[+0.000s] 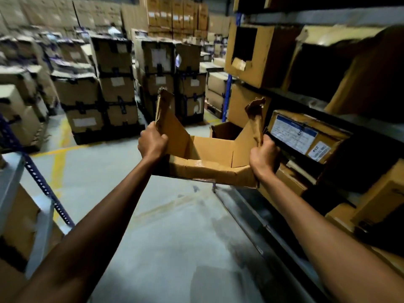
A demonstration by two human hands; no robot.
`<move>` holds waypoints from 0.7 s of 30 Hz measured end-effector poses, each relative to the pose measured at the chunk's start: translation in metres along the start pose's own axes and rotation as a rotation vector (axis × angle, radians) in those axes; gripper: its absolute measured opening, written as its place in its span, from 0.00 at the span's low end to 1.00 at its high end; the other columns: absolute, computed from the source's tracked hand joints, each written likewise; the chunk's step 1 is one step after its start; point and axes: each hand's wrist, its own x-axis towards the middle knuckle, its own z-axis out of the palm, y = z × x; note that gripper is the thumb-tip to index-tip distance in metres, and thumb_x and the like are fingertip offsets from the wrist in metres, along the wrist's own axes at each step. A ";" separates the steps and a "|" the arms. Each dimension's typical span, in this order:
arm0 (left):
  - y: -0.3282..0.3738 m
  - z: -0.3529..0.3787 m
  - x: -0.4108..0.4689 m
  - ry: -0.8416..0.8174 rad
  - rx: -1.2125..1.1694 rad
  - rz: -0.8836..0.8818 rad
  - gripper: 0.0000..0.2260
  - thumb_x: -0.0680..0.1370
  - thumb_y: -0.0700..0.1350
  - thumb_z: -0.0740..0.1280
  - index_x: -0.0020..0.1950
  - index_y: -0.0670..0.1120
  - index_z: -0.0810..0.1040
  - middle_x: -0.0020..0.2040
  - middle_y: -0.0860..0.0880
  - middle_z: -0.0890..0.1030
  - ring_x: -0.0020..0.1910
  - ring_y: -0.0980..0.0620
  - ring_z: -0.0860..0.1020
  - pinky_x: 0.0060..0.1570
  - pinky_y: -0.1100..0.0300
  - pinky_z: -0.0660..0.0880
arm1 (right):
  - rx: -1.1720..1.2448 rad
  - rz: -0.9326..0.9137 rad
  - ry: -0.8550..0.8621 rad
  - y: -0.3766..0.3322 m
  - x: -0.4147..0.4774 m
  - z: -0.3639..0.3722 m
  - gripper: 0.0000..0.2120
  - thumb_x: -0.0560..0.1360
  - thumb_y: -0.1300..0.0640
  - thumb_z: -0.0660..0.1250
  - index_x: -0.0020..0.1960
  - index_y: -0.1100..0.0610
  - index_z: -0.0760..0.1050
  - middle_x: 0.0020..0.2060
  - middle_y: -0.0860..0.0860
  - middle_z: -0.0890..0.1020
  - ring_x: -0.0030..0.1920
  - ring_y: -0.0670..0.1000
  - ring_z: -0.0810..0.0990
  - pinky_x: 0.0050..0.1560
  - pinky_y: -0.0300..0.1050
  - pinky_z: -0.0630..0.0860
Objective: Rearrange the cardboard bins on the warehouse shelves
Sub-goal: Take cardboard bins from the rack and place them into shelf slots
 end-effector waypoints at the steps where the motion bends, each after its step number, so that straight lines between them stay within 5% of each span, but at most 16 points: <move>1: 0.009 -0.013 0.002 0.038 -0.011 0.020 0.12 0.77 0.42 0.66 0.61 0.45 0.75 0.54 0.42 0.81 0.53 0.40 0.79 0.48 0.50 0.74 | 0.028 -0.030 0.010 -0.009 0.002 -0.008 0.08 0.77 0.65 0.59 0.50 0.56 0.74 0.37 0.47 0.74 0.43 0.52 0.78 0.39 0.47 0.77; 5: 0.041 -0.061 0.007 0.168 -0.036 0.103 0.15 0.76 0.39 0.67 0.63 0.44 0.75 0.54 0.41 0.81 0.54 0.38 0.79 0.52 0.47 0.75 | 0.133 -0.116 0.046 -0.044 0.004 -0.040 0.10 0.78 0.66 0.59 0.53 0.55 0.74 0.36 0.45 0.73 0.37 0.46 0.73 0.34 0.36 0.67; 12: 0.110 -0.142 0.026 0.302 -0.141 0.234 0.12 0.74 0.38 0.69 0.57 0.41 0.76 0.51 0.38 0.81 0.51 0.38 0.80 0.49 0.47 0.77 | 0.236 -0.307 0.174 -0.124 0.030 -0.100 0.08 0.79 0.61 0.60 0.55 0.57 0.74 0.41 0.49 0.76 0.43 0.51 0.78 0.42 0.49 0.78; 21: 0.207 -0.214 0.019 0.494 -0.199 0.337 0.11 0.76 0.43 0.67 0.53 0.38 0.78 0.49 0.34 0.81 0.50 0.35 0.80 0.45 0.47 0.75 | 0.272 -0.320 0.256 -0.199 0.063 -0.186 0.09 0.79 0.59 0.61 0.54 0.63 0.75 0.52 0.62 0.79 0.55 0.61 0.77 0.56 0.56 0.74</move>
